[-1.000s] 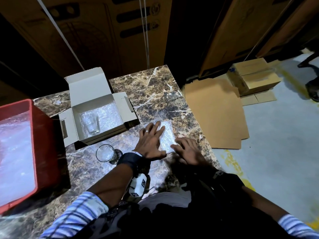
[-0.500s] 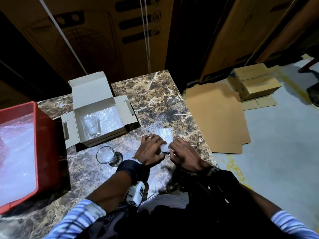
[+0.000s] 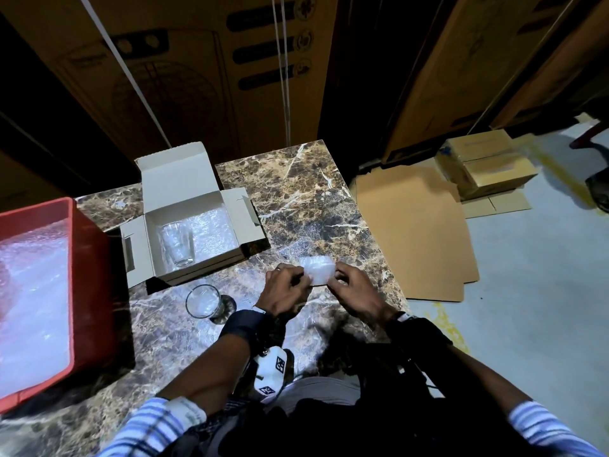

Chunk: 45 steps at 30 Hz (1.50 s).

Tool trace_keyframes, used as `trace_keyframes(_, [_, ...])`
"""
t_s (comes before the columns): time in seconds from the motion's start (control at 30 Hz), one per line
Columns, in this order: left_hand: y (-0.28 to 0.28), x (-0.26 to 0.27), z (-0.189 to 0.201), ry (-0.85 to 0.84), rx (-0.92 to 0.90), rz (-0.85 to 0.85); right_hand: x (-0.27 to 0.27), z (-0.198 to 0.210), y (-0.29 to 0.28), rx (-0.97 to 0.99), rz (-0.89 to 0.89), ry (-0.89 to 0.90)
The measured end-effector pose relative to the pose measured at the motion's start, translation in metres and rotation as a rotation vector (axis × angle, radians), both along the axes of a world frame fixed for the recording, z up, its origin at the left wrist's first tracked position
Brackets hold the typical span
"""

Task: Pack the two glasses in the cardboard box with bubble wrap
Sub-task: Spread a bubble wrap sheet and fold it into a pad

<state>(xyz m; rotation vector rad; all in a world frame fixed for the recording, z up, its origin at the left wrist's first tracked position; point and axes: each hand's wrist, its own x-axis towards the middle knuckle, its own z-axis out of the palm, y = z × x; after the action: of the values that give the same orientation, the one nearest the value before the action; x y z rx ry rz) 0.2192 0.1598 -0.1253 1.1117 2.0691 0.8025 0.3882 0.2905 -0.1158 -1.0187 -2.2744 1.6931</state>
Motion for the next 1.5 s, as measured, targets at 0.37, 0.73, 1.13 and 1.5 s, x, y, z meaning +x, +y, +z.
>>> trace_keyframes(0.37, [0.016, 0.002, 0.005, -0.083, 0.013, 0.110, -0.022, -0.016, 0.004, 0.268, -0.196, -0.161])
trace_keyframes(0.73, [0.013, 0.000, 0.001, 0.427, -0.013, -0.183, -0.027, -0.026, 0.004, 0.681, -0.053, -0.294])
trace_keyframes(1.13, [0.007, -0.006, -0.018, 0.516, -0.296, -0.194, -0.027, -0.046, -0.005, 0.922, 0.305, -0.180])
trace_keyframes(1.5, [0.008, -0.007, -0.021, 0.561, -0.324, -0.204, -0.012, -0.059, -0.006, 0.843, 0.467, -0.234])
